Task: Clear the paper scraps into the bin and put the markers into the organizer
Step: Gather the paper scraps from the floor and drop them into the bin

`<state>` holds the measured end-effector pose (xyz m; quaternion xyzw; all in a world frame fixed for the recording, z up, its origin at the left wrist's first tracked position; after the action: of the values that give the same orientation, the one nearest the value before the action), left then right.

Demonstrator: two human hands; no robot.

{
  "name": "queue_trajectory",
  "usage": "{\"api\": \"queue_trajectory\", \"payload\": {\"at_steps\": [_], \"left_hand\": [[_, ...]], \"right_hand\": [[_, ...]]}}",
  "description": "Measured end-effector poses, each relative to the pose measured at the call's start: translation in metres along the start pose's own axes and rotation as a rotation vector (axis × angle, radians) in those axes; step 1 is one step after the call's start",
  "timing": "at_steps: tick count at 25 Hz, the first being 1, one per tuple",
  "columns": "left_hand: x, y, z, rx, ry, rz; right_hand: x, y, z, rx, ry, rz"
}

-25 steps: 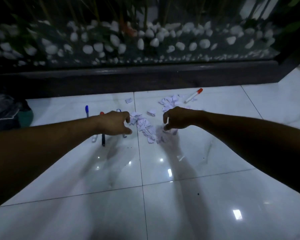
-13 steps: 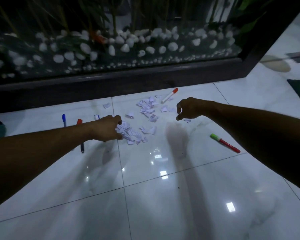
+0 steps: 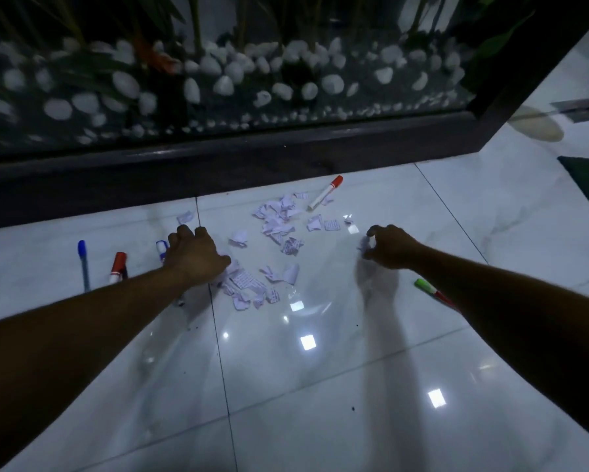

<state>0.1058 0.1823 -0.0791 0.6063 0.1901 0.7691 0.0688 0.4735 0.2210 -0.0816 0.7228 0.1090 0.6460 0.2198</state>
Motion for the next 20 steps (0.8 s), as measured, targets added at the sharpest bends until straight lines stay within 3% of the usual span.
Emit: {"api": "queue_trajectory", "payload": {"at_steps": [4, 8, 12, 16, 20], "left_hand": [[-0.01, -0.006, 0.015, -0.017, 0.14, -0.079], [-0.021, 0.001, 0.038, -0.238, 0.368, -0.114], [-0.009, 0.006, 0.034, -0.333, 0.4, -0.04], [0.0, 0.009, 0.005, -0.301, 0.251, -0.043], [-0.006, 0.023, -0.016, -0.361, -0.201, -0.099]], "right_hand": [[-0.015, -0.004, -0.042, 0.036, -0.102, 0.076], [-0.039, 0.026, -0.119, 0.311, -0.241, -0.004], [-0.045, 0.053, -0.171, 0.492, -0.275, -0.034], [-0.019, 0.039, -0.154, 0.395, -0.269, 0.086], [-0.029, 0.035, -0.128, 0.269, -0.03, -0.102]]}}
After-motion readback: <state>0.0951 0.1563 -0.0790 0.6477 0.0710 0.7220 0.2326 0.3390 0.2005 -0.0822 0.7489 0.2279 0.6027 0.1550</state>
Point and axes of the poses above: each hand's wrist, its own y-axis away from the middle knuckle, its own x-axis out of the back of the hand, z = x × y, the point moved 5 cm from there along -y, towards the middle knuckle, and after that the axes turned 6 degrees about -x, right-handed, at the moved point
